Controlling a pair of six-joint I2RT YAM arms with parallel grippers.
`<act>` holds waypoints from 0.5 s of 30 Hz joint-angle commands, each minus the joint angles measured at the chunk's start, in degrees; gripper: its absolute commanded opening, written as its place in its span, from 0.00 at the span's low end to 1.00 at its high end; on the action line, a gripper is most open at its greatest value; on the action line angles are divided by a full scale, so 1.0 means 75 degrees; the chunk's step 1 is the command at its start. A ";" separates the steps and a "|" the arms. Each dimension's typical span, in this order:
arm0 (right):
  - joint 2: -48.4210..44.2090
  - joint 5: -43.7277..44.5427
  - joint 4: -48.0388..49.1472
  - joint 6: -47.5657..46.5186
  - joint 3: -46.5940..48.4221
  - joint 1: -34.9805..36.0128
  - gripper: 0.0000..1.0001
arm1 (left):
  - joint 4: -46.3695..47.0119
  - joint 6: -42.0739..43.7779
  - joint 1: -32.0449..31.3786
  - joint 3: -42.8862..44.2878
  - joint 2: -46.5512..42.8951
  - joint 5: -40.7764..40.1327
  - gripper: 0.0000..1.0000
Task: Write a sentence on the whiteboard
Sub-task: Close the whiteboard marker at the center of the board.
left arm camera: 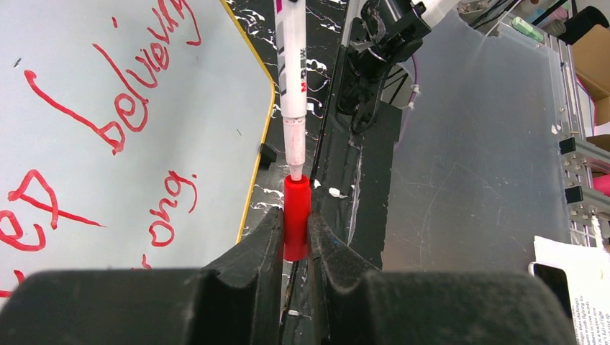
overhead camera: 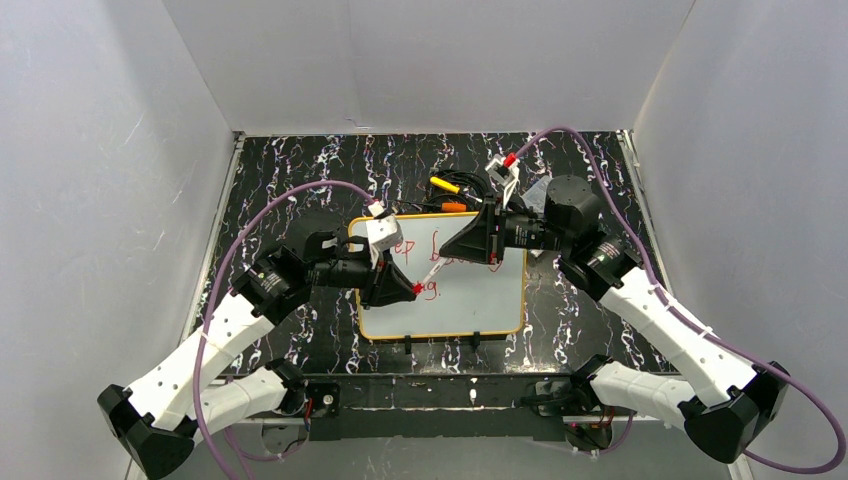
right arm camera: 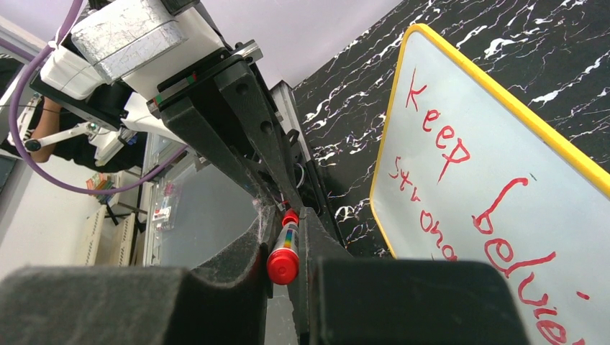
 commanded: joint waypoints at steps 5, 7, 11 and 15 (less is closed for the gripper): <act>0.0042 -0.0312 0.0495 0.0042 -0.0182 -0.0022 0.01 | 0.0453 -0.0234 -0.0027 0.0200 0.0063 0.0074 0.00; 0.0039 -0.0330 0.0565 0.0087 -0.0241 -0.0015 0.01 | 0.0527 -0.0263 -0.0038 0.0244 0.0124 0.0085 0.00; 0.0031 -0.0364 0.0658 0.0136 -0.0345 -0.0022 0.01 | 0.0790 -0.0408 -0.0038 0.0278 0.0176 -0.0006 0.00; 0.0020 -0.0352 0.0953 0.0252 -0.0518 -0.0014 0.01 | 0.1277 -0.0687 -0.0057 0.0188 0.0196 -0.0173 0.00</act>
